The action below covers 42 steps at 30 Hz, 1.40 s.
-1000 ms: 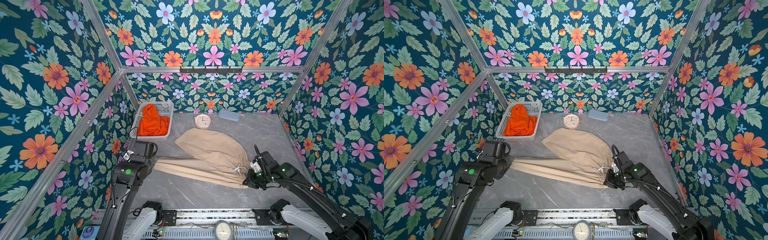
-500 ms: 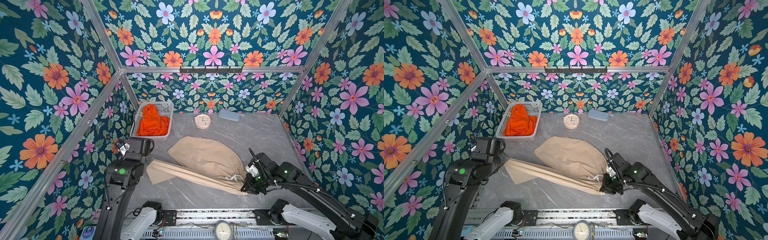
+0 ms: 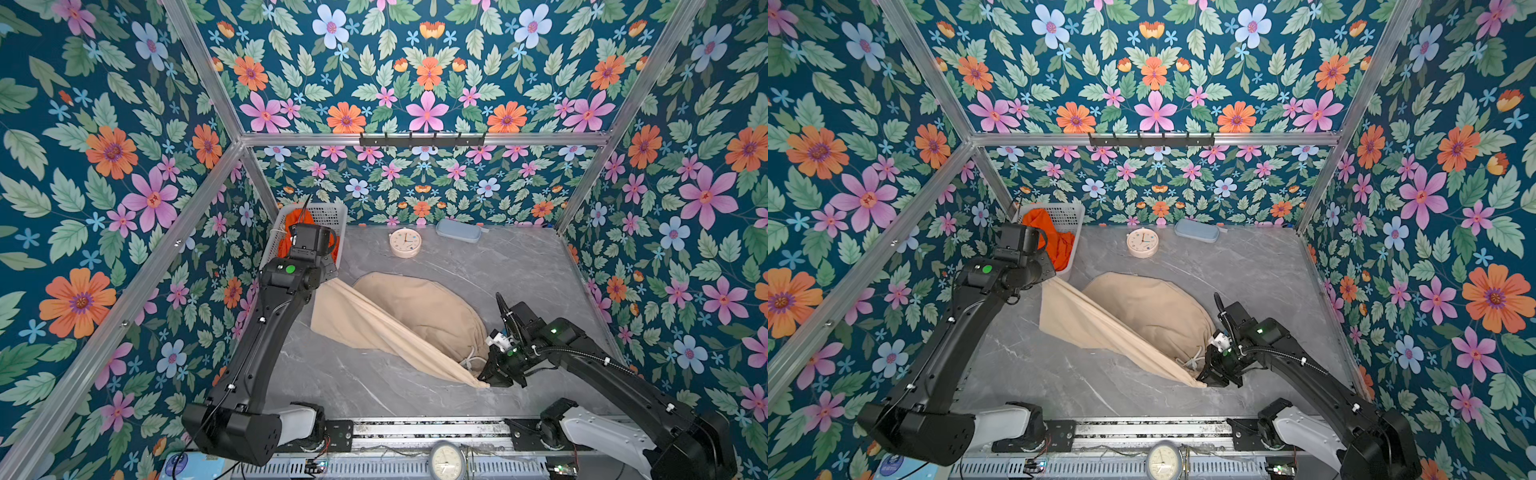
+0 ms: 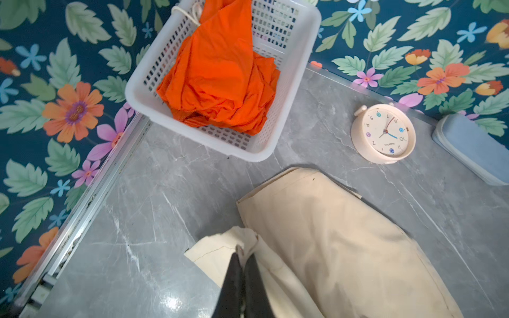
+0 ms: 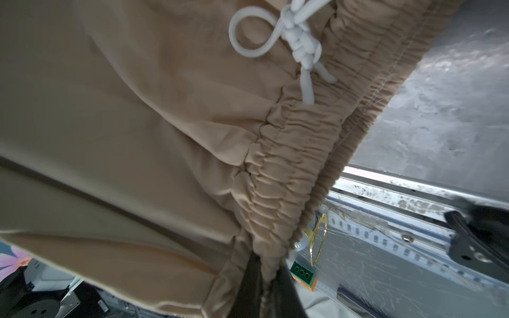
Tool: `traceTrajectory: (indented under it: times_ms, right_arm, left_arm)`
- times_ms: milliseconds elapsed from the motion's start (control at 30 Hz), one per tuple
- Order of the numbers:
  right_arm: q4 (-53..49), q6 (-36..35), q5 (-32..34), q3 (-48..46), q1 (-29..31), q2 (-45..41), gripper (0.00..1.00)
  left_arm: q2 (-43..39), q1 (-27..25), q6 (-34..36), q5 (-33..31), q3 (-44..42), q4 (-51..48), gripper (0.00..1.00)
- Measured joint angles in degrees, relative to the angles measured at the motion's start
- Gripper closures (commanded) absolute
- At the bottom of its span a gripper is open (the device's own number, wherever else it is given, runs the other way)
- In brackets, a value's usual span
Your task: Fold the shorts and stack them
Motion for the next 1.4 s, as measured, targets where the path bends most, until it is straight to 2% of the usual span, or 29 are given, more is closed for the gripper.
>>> traceTrajectory:
  times_ms: [200,367,833,1033,1300,1400]
  right_arm:
    - [-0.81,-2.73,-4.81,-0.79,-8.83,2.73,0.92]
    - [-2.01,-5.33,-7.80,-0.90,-12.37,5.90,0.93]
    - [-2.27,-11.98,-12.70,-0.52,-18.47,14.60,0.93]
    - [-2.62,-14.95,-14.05,-0.92,-23.37,17.59,0.93]
    - [-0.98,-15.21,-15.93,-1.99,-25.51,21.35,0.91]
    - [1.64,-14.73,-17.29,-3.93,-25.88,23.19,0.87]
  left_arm:
    - [7.89,-2.86,4.42,-0.33,3.67,6.88,1.00]
    - [14.29,-4.87,7.08,-0.90,6.14,11.58,1.00]
    - [28.68,-7.23,10.05,-1.95,12.52,19.63,1.00]
    - [34.23,-8.85,10.43,-2.82,16.13,22.60,1.00]
    - [43.47,-10.82,11.34,-3.41,23.63,24.06,1.00]
    - [47.45,-11.54,11.50,-3.41,26.64,24.24,1.00]
